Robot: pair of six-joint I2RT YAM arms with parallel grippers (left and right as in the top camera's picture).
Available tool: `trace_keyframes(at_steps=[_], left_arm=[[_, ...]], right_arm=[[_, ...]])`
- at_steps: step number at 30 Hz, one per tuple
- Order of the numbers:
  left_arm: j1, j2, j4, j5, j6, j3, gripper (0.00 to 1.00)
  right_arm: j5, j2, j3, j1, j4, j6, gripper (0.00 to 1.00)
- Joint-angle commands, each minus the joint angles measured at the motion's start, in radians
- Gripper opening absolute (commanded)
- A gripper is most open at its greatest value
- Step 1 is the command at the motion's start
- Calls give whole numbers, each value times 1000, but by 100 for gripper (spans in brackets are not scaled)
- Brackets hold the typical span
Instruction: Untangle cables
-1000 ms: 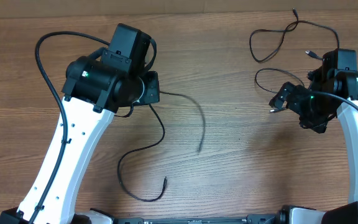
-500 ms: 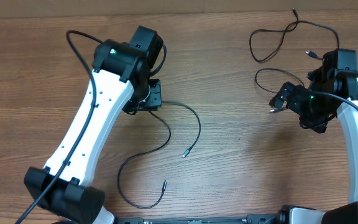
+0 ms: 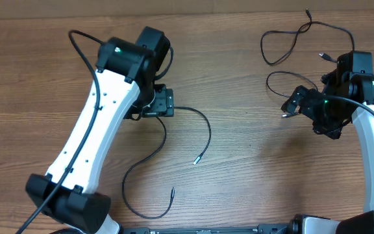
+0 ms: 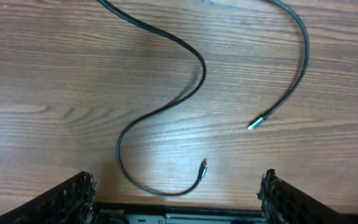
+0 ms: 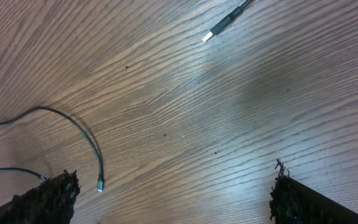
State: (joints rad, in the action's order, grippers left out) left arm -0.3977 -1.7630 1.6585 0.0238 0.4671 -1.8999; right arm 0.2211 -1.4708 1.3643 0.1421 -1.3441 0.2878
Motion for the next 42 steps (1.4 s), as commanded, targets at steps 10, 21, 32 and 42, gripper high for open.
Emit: trace_keyframes(at_steps=[10,21,32,42], left_arm=[[110,67,31,13,31,-264,99],[441,241,31,29,-11,-183,100],[761,372,31,130,9,58,100],[803,360,31,106,19,100,100]], right_arm=[[4,20,-6,-5,5,-2,100],[4,20,-6,-5,5,-2,100],[4,20,-6,-5,5,-2,100],[4,20,-6,-5,5,-2,100]])
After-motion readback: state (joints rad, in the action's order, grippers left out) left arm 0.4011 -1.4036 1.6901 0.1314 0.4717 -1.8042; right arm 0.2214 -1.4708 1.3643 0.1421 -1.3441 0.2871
